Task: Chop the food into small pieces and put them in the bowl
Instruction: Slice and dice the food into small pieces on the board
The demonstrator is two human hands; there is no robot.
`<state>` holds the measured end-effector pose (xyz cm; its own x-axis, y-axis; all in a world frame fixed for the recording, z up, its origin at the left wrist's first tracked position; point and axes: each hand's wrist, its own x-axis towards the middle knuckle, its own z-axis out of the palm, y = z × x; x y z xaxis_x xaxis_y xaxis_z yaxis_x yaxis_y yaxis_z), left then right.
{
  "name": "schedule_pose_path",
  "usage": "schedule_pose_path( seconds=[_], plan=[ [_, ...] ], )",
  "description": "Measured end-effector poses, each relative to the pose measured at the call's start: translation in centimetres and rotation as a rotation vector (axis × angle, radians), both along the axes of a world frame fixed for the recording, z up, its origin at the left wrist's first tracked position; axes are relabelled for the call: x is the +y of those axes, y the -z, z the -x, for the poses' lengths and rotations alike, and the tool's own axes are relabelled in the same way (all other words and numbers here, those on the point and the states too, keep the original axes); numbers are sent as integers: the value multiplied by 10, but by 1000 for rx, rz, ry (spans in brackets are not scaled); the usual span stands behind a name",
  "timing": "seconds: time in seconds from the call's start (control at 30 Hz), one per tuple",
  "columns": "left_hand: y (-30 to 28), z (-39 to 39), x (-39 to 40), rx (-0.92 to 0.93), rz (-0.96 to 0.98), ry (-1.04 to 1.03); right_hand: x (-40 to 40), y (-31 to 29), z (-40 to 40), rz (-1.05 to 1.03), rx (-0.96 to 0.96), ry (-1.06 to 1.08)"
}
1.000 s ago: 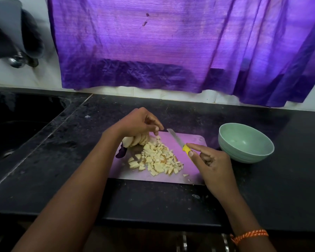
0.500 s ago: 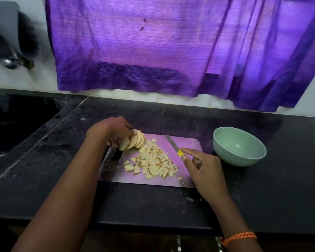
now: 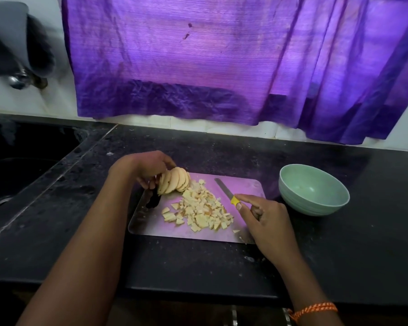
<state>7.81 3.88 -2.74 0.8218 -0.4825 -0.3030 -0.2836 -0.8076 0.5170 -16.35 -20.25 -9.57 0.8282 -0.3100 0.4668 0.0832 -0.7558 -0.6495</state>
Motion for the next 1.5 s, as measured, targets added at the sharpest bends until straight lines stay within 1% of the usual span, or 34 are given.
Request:
schedule_pose_path(
  seconds=[0.13,0.23,0.3,0.33,0.37,0.43,0.47,0.53,0.6,0.67,0.7,0.8,0.87,0.97,1.07,1.17,1.3,1.5],
  plan=[
    [3,1,-3,-42,-21,-3,0,2,0,-10,-4,7],
    [-2,3,-1,-126,55,-29,-1,1,0,-8,-17,22],
    [-9,6,1,-235,197,-56,0,1,-1,-10,-27,29],
    [-13,8,0,-269,304,-71,0,1,-1,-13,-30,32],
    [-16,12,-3,-266,426,-74,0,1,-1,-14,-32,40],
    [-18,22,-16,-166,626,-19,0,0,-1,-15,-41,73],
    [-17,28,-24,-118,678,41,-1,1,-2,-18,-49,95],
    [-11,41,-45,-65,704,179,-3,0,-1,-23,-68,134],
    [-2,53,-66,-51,694,265,-4,-1,0,-14,-77,175],
    [9,65,-85,-76,632,284,-6,-1,-1,4,-83,222],
    [15,67,-92,-127,563,288,-6,-1,-1,9,-80,242],
    [31,62,-100,-433,269,229,-5,0,-2,8,-57,269],
    [32,55,-95,-536,222,206,-4,-1,-1,15,-48,279],
    [27,55,-90,-568,235,232,-3,-4,0,46,-33,288],
    [27,63,-96,-572,170,311,2,-6,2,150,17,280],
    [37,67,-103,-585,118,360,7,-10,4,228,109,278],
    [41,67,-107,-580,91,362,9,-11,4,333,210,269],
    [44,62,-107,-616,47,323,16,-17,6,383,254,223]
  ],
)
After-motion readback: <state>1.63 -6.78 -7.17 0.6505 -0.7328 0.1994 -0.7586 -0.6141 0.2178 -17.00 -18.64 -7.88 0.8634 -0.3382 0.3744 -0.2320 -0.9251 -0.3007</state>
